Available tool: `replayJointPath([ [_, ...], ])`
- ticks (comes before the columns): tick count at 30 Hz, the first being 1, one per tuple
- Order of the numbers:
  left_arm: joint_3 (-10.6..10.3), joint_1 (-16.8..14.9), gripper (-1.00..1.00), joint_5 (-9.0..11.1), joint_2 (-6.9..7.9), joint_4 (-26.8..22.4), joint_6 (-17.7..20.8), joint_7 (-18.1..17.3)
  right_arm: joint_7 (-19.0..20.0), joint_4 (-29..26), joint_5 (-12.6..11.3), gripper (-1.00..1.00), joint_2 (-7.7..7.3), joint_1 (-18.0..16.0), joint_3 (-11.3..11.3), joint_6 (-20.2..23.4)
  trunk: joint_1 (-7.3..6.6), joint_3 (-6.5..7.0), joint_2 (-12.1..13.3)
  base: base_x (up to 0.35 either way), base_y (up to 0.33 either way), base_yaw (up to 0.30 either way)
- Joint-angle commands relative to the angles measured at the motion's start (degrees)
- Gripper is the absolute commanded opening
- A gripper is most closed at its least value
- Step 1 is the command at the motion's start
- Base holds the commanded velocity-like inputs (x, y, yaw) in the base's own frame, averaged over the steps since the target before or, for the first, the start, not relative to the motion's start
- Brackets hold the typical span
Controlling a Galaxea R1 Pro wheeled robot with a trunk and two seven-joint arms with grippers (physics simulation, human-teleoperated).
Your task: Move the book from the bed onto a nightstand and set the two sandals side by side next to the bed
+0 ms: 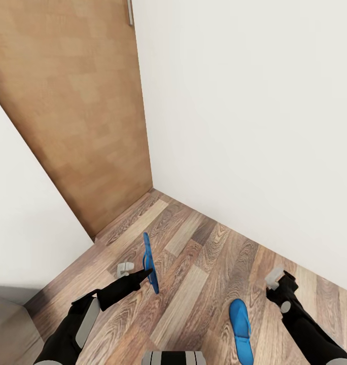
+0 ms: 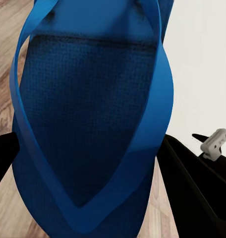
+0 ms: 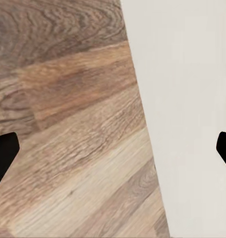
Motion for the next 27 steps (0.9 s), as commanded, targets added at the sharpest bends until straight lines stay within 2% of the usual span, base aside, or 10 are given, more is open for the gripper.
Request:
replayJointPath([
  [1,0.2,0.0,-1.0,0.2,-0.05,0.0,0.5,-0.2,-0.2,-0.2,0.5,1.0,-0.46,0.0,0.4,-0.5,-0.01,-0.04,0.0,0.0,0.0,0.0],
  [5,0.2,0.0,-1.0,0.2,-0.05,0.0,0.5,-0.2,-0.4,0.4,0.4,1.0,-0.98,0.0,0.1,-2.1,-0.01,-0.04,0.0,0.0,0.0,0.0],
  [12,0.2,0.0,-1.0,0.2,-0.05,0.0,0.5,-0.2,-0.6,4.6,0.5,1.0,-1.13,0.0,0.0,-2.5,-0.01,-0.04,0.0,0.0,0.0,0.0],
  [22,0.2,0.0,-1.0,0.2,-0.05,0.0,0.5,-0.1,-0.7,4.2,0.9,1.0,-1.16,0.1,0.5,-3.1,-0.01,-0.04,0.0,0.0,0.0,0.0],
  [24,0.2,0.0,-1.0,0.2,-0.05,0.0,0.5,-0.1,-0.6,4.3,6.8,1.0,-1.16,0.1,2.0,-3.4,-0.01,-0.04,0.0,0.0,0.0,0.0],
  [25,0.2,0.0,-1.0,0.3,-0.05,0.0,0.5,-0.1,-0.6,4.3,8.7,1.0,-1.16,0.1,2.6,-3.4,-0.01,-0.04,0.0,0.0,0.0,0.0],
  [26,0.2,0.0,-1.0,0.3,-0.05,0.0,0.5,-0.1,-0.6,4.3,15.9,1.0,-1.16,0.1,4.4,-3.4,-0.01,-0.04,0.0,0.0,0.0,0.0],
  [27,0.2,0.0,-1.0,0.2,-0.05,0.0,0.5,-0.1,-0.7,4.4,18.6,1.0,-1.15,0.1,5.0,-3.4,-0.01,-0.04,0.0,0.0,0.0,0.0],
])
